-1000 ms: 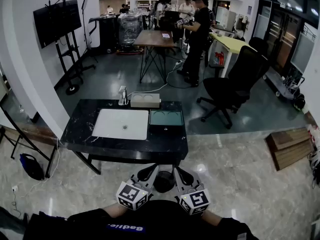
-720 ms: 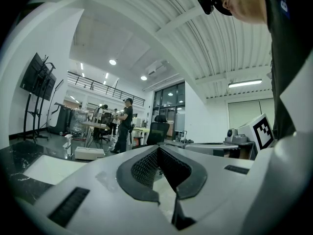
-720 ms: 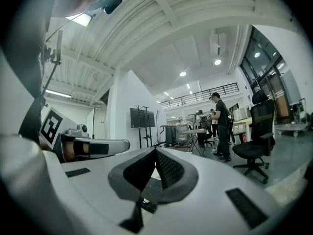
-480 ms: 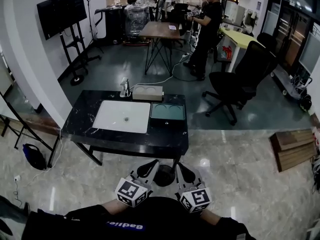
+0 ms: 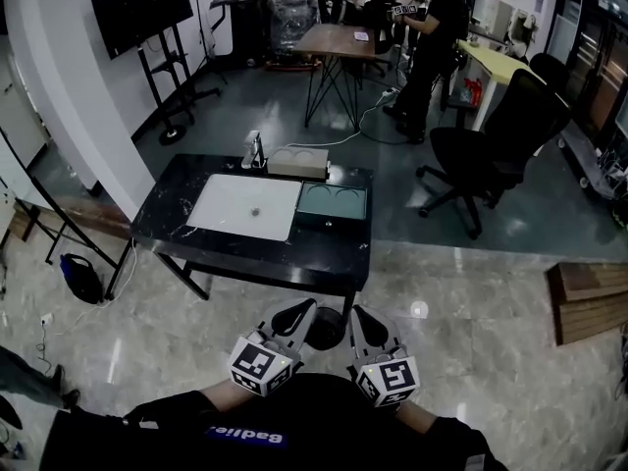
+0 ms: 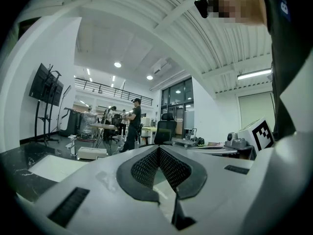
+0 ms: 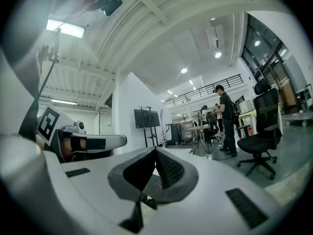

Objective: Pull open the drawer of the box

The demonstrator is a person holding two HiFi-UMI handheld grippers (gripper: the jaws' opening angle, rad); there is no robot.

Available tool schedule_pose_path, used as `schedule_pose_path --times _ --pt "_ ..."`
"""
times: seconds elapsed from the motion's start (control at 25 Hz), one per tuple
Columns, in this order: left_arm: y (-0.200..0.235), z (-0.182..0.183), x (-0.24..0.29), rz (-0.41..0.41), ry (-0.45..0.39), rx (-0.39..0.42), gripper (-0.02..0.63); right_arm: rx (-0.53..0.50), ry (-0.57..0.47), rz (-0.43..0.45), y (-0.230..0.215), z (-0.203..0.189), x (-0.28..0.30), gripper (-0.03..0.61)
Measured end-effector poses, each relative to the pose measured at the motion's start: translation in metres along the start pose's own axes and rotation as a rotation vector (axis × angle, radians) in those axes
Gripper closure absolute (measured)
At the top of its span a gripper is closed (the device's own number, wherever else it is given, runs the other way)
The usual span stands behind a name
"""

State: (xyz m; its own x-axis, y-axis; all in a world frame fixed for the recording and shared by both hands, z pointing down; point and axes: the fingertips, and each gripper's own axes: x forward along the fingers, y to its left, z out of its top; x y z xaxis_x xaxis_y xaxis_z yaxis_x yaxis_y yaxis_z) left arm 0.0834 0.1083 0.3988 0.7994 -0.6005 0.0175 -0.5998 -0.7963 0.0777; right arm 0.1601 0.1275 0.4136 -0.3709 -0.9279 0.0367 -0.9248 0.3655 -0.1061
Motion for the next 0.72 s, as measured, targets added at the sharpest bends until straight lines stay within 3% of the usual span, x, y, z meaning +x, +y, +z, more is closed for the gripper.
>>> schedule_pose_path --times 0.36,0.72 --pt "-0.018 -0.011 0.017 0.019 0.017 -0.015 0.626 0.023 0.046 0.020 -0.020 -0.015 -0.011 0.575" --pt "0.004 -0.012 0.027 0.003 0.015 -0.024 0.626 0.016 0.068 0.001 -0.024 -0.019 0.011 0.575"
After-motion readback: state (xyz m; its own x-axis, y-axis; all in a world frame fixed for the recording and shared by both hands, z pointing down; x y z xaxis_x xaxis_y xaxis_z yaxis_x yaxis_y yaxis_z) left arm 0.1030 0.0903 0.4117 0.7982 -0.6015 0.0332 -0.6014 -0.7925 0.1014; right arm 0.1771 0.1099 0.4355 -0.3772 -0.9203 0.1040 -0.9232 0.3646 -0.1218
